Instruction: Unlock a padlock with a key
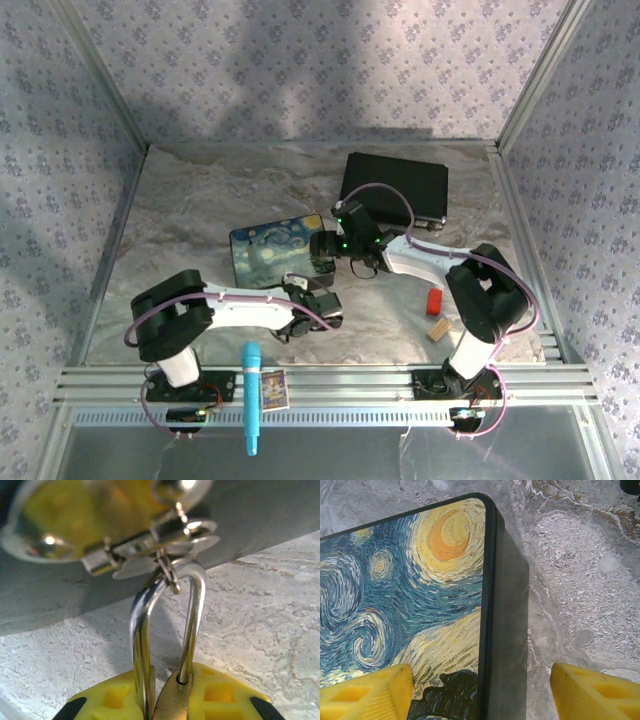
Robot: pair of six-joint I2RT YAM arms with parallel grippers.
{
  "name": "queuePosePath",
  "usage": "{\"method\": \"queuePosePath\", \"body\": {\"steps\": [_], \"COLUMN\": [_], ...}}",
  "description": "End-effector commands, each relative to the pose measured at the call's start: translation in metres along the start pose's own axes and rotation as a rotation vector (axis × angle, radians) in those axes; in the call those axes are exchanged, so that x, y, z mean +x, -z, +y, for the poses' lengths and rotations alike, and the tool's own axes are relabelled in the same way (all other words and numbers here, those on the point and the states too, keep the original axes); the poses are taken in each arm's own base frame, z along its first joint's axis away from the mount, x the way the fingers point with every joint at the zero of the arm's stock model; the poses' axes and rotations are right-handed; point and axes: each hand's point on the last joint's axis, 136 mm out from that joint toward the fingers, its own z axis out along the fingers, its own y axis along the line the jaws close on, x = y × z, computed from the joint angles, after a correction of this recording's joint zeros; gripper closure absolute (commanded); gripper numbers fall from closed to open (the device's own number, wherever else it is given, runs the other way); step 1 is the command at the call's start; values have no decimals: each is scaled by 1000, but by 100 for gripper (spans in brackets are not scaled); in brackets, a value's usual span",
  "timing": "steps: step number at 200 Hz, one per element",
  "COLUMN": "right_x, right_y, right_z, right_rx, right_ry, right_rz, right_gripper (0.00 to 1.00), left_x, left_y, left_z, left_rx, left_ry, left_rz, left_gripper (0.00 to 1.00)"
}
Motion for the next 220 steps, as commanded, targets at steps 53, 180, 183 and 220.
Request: {"method": "queuePosePath", "body": {"steps": [53,180,183,220], "right_x": [102,108,108,105], "right_y": [-10,-12,-12,-12], "right_z": [-78,-85,-85,-84], "right_rx": [288,294,293,287], "right_ry": [0,-15,-15,-27], "right_rz": [320,327,327,312], "right_gripper": [27,26,26,26], "left_x": [15,11,12,13], "left_y": [2,4,3,9], "left_z": [16,35,34,3], "left_rx": [-161,-258,-258,-168], "left_ry": [-102,-132,-137,-151], "left_rz": [25,24,27,6], "left_gripper": [77,93,93,80]}}
